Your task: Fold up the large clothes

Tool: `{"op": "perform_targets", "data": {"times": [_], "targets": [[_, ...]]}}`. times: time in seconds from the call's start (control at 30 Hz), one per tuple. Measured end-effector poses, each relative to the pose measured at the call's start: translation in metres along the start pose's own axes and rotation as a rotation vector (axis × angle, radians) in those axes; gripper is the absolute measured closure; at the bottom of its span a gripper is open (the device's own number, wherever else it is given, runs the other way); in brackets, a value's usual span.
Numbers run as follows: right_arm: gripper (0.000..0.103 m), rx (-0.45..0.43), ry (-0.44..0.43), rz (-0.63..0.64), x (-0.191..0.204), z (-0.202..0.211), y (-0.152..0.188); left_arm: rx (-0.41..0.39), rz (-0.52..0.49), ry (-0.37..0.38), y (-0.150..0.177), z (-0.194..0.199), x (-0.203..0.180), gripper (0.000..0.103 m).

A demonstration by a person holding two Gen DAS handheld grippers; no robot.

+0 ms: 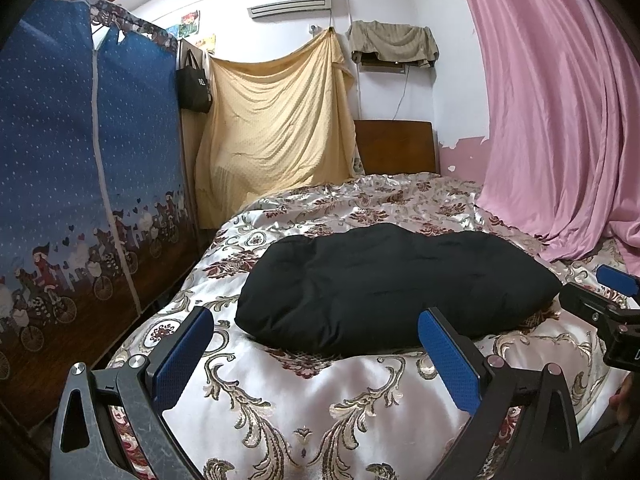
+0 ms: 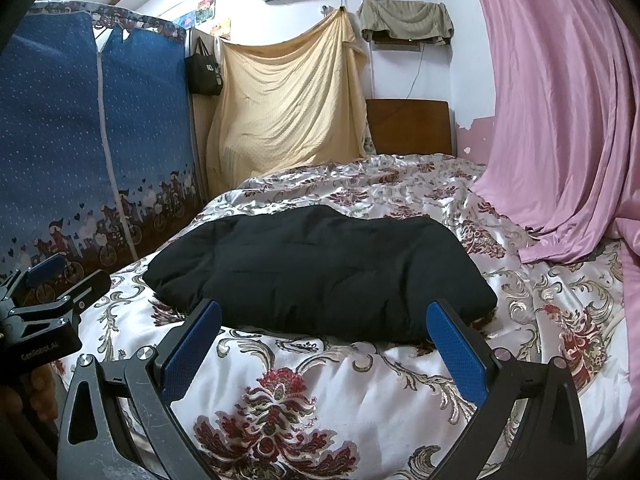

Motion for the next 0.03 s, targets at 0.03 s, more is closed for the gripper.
{"op": "perform_targets", "data": {"times": [0.03], "targets": [[0.002, 0.001, -0.001, 0.0, -0.0005, -0.0004, 0.0002, 0.001, 0.0, 0.0, 0.0003, -0.0005, 0.0001, 0.0]]}}
Point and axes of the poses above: each gripper's, at about its wrist camera, not at the fingertips, and z roughly against the way its jaws point, x to its left, y to its underside, the point moved 7 cm from there along -z, roughly the way its jaws point, and after that the axes turned 2 degrees about z, right-handed, at the moved point
